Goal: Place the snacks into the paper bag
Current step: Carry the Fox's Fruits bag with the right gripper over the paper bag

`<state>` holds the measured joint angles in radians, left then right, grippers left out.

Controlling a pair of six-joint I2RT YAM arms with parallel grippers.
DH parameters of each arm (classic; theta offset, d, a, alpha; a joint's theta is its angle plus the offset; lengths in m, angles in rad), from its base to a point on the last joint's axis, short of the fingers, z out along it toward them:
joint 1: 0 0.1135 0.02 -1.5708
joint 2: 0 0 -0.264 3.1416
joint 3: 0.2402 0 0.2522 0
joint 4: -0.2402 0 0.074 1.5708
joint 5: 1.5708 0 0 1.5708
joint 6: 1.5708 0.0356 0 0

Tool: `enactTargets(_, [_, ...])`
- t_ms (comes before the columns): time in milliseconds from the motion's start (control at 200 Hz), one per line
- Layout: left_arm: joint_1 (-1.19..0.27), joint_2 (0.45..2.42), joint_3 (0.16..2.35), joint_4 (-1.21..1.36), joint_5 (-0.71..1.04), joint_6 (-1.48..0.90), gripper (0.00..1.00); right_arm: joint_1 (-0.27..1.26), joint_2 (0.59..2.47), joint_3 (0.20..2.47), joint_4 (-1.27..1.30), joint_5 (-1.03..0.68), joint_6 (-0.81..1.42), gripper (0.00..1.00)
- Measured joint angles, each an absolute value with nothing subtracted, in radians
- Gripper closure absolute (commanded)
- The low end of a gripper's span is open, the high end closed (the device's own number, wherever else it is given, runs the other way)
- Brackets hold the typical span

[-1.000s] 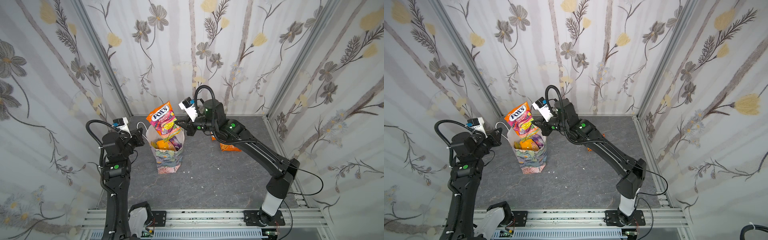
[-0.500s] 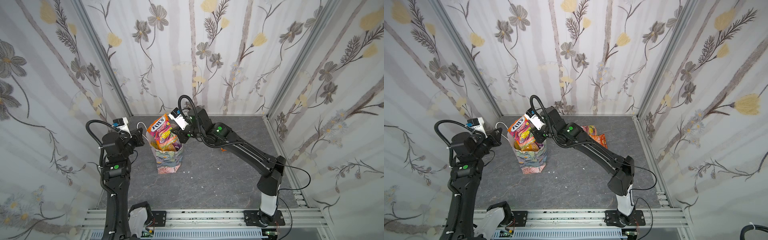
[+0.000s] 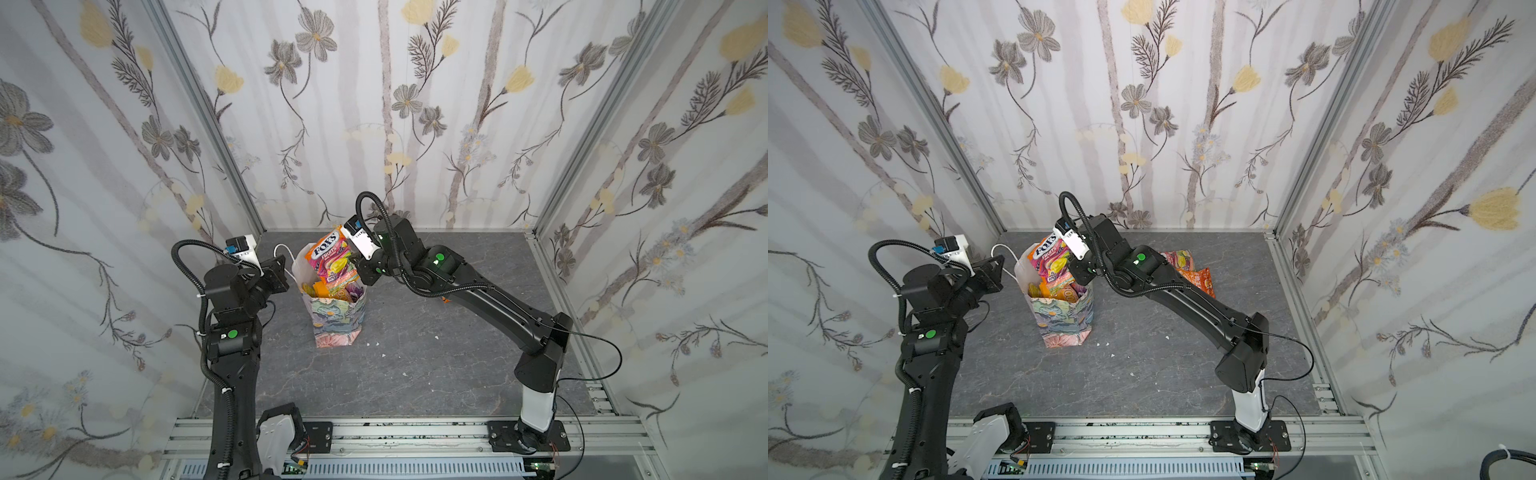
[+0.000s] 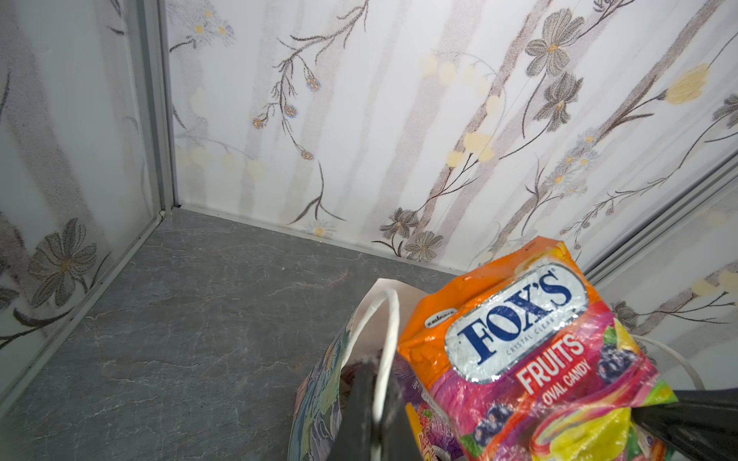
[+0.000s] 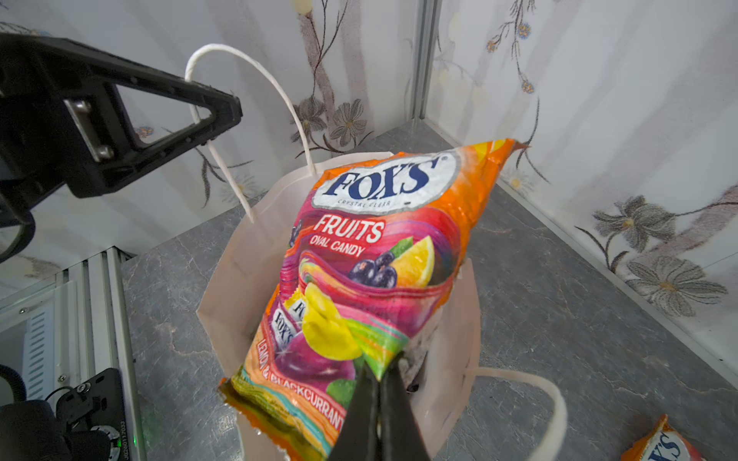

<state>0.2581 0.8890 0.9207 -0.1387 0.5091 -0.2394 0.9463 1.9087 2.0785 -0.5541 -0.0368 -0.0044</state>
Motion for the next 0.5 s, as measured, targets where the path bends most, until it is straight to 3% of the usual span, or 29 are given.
enactTargets(500, [0.258,0.883,0.920,-0.138,0.509,-0.239,0.94,0.949,1.993,2.225,-0.596,-0.046,-0.015,1.00])
